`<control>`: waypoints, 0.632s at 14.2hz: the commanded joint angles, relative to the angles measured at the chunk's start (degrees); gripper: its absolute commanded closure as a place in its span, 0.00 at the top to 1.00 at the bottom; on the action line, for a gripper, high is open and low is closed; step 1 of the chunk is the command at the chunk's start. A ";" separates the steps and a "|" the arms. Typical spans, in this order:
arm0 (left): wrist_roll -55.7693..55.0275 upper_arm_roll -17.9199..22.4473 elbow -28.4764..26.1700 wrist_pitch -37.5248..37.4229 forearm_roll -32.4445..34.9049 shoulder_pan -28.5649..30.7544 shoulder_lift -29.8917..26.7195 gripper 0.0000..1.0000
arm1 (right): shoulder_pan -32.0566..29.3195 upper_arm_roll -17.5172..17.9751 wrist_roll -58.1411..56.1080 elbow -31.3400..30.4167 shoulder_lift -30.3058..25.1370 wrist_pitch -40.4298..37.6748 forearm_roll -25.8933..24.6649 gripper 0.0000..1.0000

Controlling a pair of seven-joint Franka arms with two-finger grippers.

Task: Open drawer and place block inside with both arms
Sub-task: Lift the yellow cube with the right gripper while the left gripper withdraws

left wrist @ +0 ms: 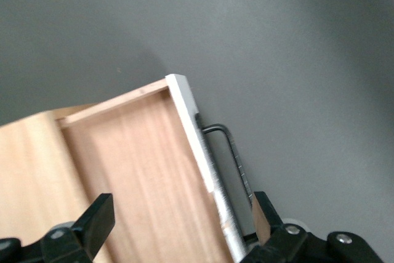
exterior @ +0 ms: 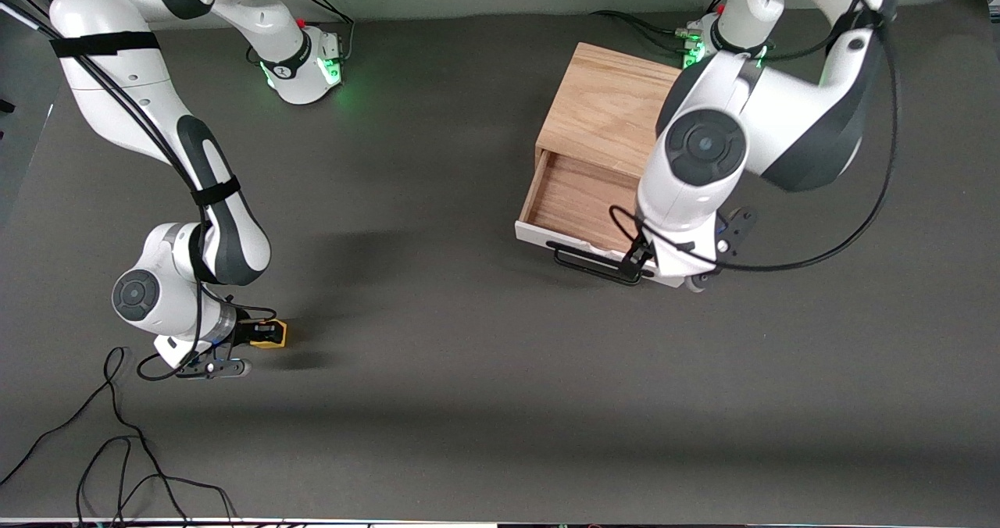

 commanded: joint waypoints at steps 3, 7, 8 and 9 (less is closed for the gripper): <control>20.78 0.06 3.08 -11.25 -2.07 6.54 -7.71 1.00 | 1.74 -0.13 -0.32 -0.52 -4.62 -4.13 1.76 0.28; 45.04 0.23 2.99 -16.98 -1.81 12.61 -12.46 1.00 | 2.89 -0.13 1.79 2.45 -8.84 -9.38 1.76 0.16; 51.54 0.32 2.99 -16.90 -2.07 14.54 -13.08 1.00 | 3.76 -0.22 3.36 4.82 -10.51 -14.63 1.76 0.16; 57.17 0.24 2.99 -15.94 -2.07 16.56 -13.09 1.00 | 4.82 -0.13 6.25 7.71 -11.65 -19.73 1.76 0.16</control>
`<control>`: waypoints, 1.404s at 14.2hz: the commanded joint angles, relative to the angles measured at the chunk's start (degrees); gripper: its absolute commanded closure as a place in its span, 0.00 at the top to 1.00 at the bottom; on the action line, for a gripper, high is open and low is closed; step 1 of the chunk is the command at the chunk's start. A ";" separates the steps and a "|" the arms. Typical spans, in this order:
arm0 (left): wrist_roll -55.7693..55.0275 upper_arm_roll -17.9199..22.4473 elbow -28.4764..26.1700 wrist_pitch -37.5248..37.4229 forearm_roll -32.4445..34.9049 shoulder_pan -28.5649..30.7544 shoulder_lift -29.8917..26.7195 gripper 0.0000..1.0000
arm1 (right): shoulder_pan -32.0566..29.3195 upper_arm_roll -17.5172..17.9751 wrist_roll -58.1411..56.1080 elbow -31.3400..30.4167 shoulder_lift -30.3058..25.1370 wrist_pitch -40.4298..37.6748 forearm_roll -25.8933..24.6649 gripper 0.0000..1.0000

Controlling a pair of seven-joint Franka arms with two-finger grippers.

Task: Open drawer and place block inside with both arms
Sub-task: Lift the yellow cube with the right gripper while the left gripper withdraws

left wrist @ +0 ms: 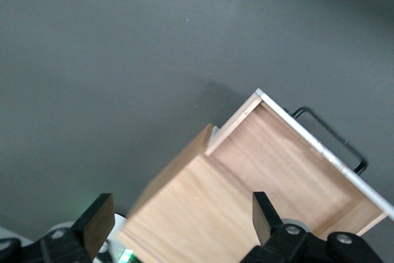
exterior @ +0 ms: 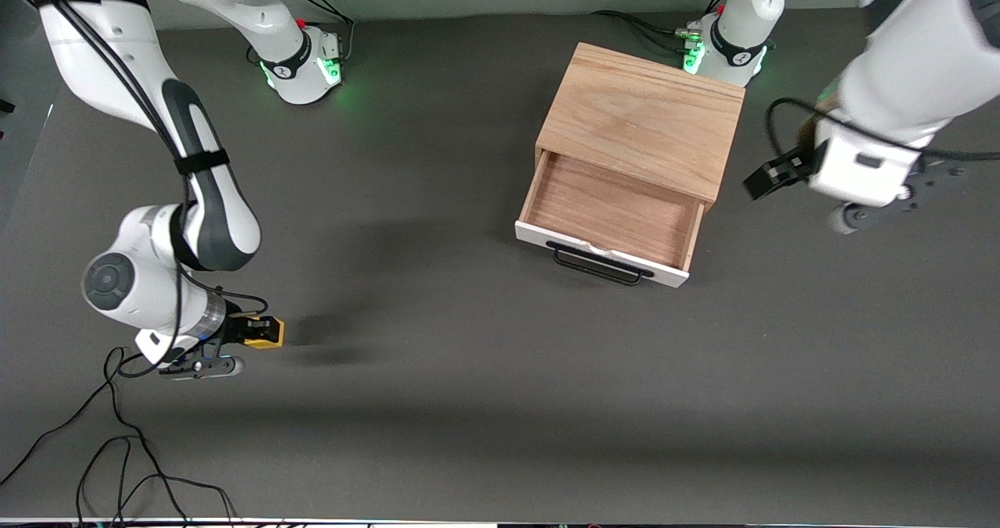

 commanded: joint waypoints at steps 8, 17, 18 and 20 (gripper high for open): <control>23.50 -0.04 -0.88 2.97 -1.52 6.19 -1.46 1.00 | 16.68 -0.33 30.73 27.24 -4.85 -34.84 7.58 0.16; 23.51 1.63 -1.14 1.38 -2.75 7.77 -1.90 1.00 | 34.51 -0.50 53.25 33.74 1.46 -28.28 9.91 0.17; 23.50 1.54 -1.14 1.38 -2.75 7.77 -1.90 1.00 | 36.62 -0.50 55.09 35.06 3.39 -25.99 8.77 0.17; 23.59 1.63 -1.14 1.38 -2.84 7.86 -1.99 1.00 | 40.58 -0.42 58.09 37.78 8.05 -21.60 6.57 0.17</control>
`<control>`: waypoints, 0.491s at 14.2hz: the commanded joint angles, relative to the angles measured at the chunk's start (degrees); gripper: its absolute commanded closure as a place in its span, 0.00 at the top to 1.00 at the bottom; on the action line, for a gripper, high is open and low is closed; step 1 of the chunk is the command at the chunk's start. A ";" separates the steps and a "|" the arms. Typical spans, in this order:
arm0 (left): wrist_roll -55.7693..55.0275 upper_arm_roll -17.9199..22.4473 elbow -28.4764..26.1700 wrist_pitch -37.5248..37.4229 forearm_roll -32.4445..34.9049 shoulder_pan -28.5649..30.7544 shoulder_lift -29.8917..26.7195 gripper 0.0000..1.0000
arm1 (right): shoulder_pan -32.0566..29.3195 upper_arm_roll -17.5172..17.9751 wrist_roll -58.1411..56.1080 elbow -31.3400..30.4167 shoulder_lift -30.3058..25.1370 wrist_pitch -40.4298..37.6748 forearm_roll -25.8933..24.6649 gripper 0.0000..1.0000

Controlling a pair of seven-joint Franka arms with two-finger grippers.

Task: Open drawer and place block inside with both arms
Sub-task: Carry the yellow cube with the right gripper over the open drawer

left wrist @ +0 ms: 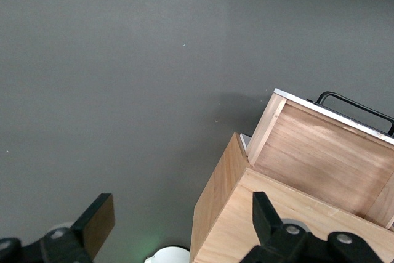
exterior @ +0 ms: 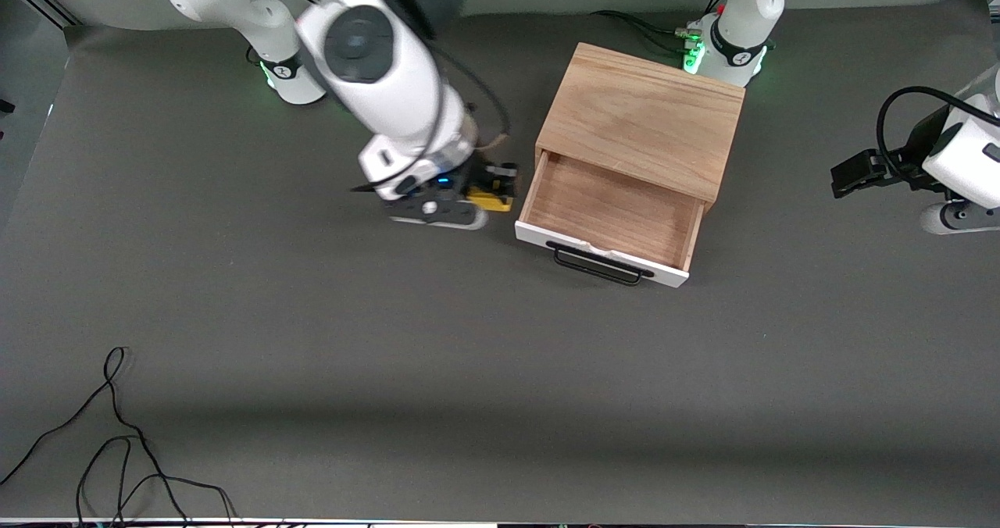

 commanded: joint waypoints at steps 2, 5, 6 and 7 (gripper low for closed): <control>1.07 0.50 -3.87 0.30 -0.99 0.36 -4.05 1.00 | 6.69 -0.96 4.31 7.75 9.94 6.48 -2.20 0.17; 2.38 0.41 -11.52 4.08 -1.51 1.50 -9.68 1.00 | 10.29 -0.87 4.57 7.66 13.28 10.53 -3.60 0.17; 3.26 0.50 -11.62 4.09 -1.51 1.50 -9.87 1.00 | 11.17 -0.87 5.10 7.57 14.16 10.97 -3.78 0.17; 4.23 0.50 -11.54 4.09 -1.60 1.59 -9.87 1.00 | 11.88 -0.96 5.36 7.49 14.78 11.24 -4.05 0.17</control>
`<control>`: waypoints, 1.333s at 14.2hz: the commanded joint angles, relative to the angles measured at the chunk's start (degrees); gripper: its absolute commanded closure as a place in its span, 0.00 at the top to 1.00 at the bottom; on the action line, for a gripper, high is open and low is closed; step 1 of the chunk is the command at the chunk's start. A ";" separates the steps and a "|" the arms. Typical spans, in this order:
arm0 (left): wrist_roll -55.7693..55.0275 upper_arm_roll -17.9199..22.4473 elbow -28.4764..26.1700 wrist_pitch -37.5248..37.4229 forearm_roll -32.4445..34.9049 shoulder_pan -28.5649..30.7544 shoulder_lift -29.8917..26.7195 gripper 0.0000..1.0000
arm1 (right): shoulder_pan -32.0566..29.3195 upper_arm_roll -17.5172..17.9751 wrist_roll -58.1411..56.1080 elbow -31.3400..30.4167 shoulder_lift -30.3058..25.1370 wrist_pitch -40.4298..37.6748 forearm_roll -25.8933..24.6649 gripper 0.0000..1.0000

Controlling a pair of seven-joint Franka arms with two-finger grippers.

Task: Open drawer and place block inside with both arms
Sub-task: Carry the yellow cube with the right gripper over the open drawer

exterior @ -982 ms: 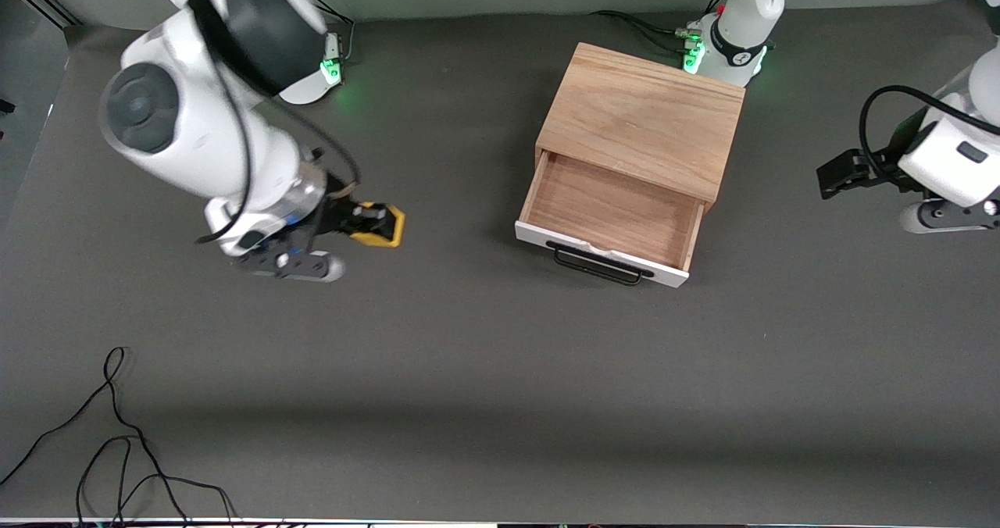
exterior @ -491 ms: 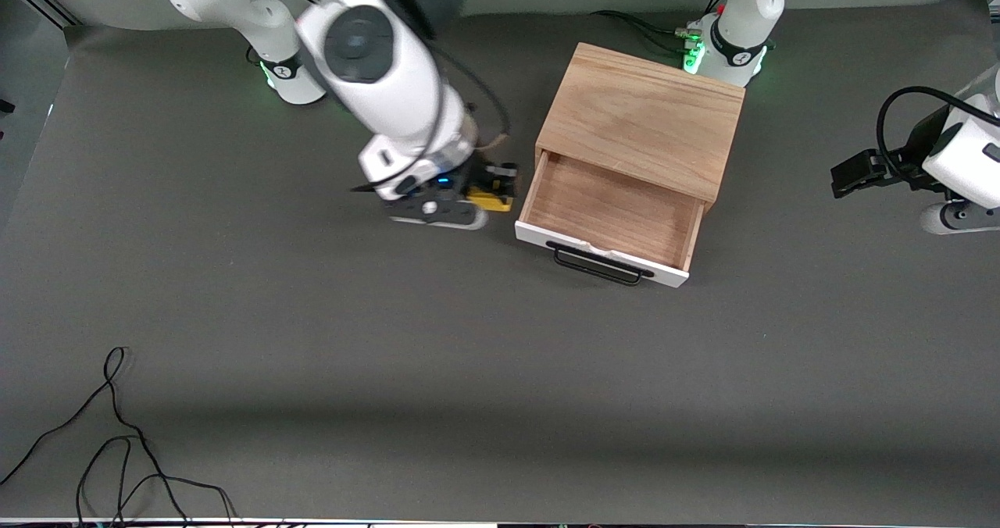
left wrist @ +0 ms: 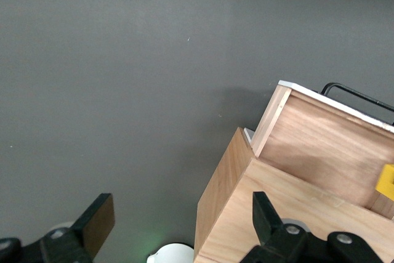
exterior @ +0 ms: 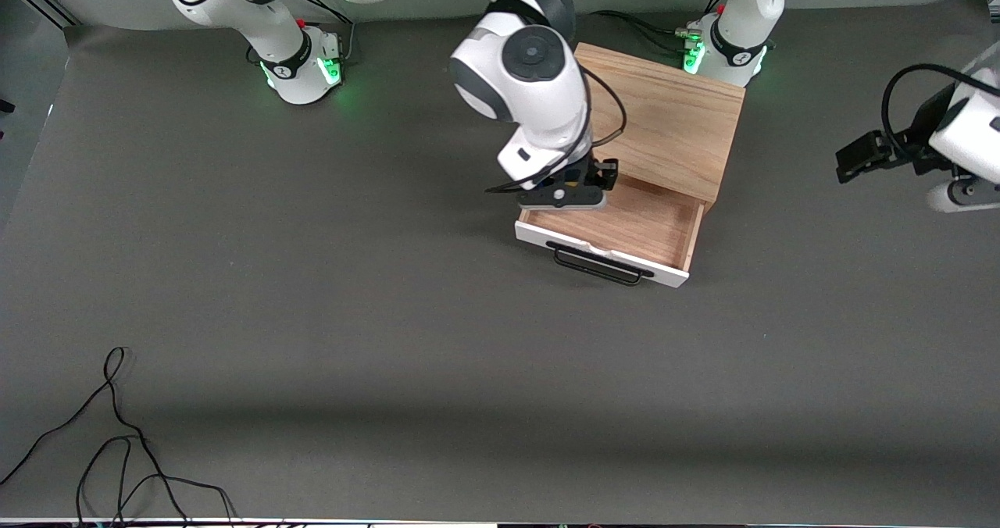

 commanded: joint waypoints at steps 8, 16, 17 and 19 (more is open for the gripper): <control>6.84 0.40 -2.74 0.58 -1.00 1.02 -1.56 1.00 | 2.67 -0.73 4.46 2.46 6.58 2.30 -2.87 0.17; 6.57 0.49 -2.38 -0.04 -1.00 1.02 -1.19 1.00 | 3.11 -0.73 8.24 2.46 9.13 5.90 -2.96 1.00; 6.57 0.49 -2.29 -0.13 -1.00 1.02 -1.19 1.00 | 3.28 -0.73 8.24 2.46 9.05 5.90 -2.96 1.00; 6.57 0.49 -2.38 -0.31 -1.00 1.02 -1.19 1.00 | 3.28 -0.82 8.24 2.55 8.43 5.82 -2.96 1.00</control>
